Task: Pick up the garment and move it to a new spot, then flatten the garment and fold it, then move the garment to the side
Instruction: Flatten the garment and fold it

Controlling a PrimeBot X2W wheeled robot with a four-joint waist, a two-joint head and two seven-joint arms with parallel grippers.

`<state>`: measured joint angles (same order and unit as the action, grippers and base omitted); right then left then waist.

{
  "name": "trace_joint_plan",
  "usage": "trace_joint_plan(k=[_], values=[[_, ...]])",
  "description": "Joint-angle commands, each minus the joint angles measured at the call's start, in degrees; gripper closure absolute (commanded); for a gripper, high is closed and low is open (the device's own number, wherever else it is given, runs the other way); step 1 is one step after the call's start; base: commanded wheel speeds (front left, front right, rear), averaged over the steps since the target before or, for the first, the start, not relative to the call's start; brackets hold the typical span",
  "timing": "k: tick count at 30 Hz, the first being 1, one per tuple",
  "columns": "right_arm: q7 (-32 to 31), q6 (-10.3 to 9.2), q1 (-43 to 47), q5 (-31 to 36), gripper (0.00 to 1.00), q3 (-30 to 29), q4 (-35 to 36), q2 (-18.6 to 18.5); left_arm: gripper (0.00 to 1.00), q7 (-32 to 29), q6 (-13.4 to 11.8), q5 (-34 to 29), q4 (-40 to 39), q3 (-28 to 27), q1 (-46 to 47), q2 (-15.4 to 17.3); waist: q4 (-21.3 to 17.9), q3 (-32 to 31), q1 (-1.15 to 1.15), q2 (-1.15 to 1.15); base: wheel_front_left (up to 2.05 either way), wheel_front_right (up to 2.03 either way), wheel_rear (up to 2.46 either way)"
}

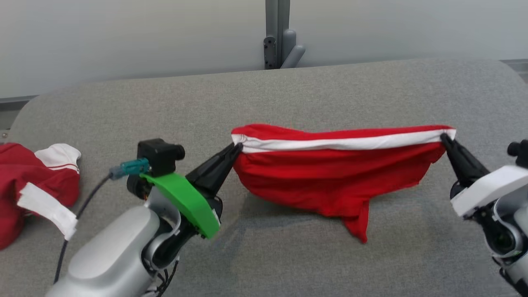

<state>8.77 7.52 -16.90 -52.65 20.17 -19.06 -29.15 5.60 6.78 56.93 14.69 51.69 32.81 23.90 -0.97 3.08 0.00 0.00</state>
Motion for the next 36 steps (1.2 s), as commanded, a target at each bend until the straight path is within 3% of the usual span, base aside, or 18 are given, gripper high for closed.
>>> trace_joint_plan(k=[1,4,9,18,25,32,36], values=[[-1.72,-0.06,-1.31,-2.2,1.0,-0.46,1.96,-1.74,1.0,-0.53,0.34,2.01,-1.5,-1.09,1.76,0.55,-0.47,-1.72,0.0,0.0,0.0,0.0,0.0],[-7.69,-0.06,-5.65,-9.17,1.0,-2.36,7.24,-5.96,1.0,-4.0,0.66,8.91,-6.05,-3.49,5.62,1.35,-0.66,-3.43,0.0,0.0,0.0,0.0,0.0],[-14.47,-0.04,-12.89,-14.8,1.0,-5.0,10.89,-9.5,1.0,-9.17,0.79,17.09,-10.37,-6.44,12.77,2.06,-0.77,-4.42,0.0,0.0,0.0,0.0,0.0],[-24.54,-0.04,-22.92,-15.87,1.0,-7.85,11.09,-14.79,1.0,-16.7,0.81,23.4,-9.42,-8.31,24.19,1.92,-0.65,-5.24,0.0,0.0,0.0,0.0,0.0],[-26.7,-0.03,-27.53,-14.77,1.0,-7.6,9.08,-13.77,1.0,-18.58,0.81,25.43,-6.58,-7.94,27.09,0.6,-1.25,-4.52,0.0,0.0,0.0,0.0,0.0],[-25.89,-0.03,-33.17,-11.21,1.0,-4.55,2.65,-8.35,1.0,-17.99,0.77,23.9,-0.37,-5.89,29.25,-1.75,-2.44,-1.91,0.0,0.0,0.0,0.0,0.0],[-24.66,-0.03,-38.16,-9.27,1.0,-2.77,-1.88,-4.22,1.0,-16.18,0.78,21.11,4.53,-4.55,32.62,-3.05,-3.01,2.93,0.0,0.0,0.0,0.0,0.0]])
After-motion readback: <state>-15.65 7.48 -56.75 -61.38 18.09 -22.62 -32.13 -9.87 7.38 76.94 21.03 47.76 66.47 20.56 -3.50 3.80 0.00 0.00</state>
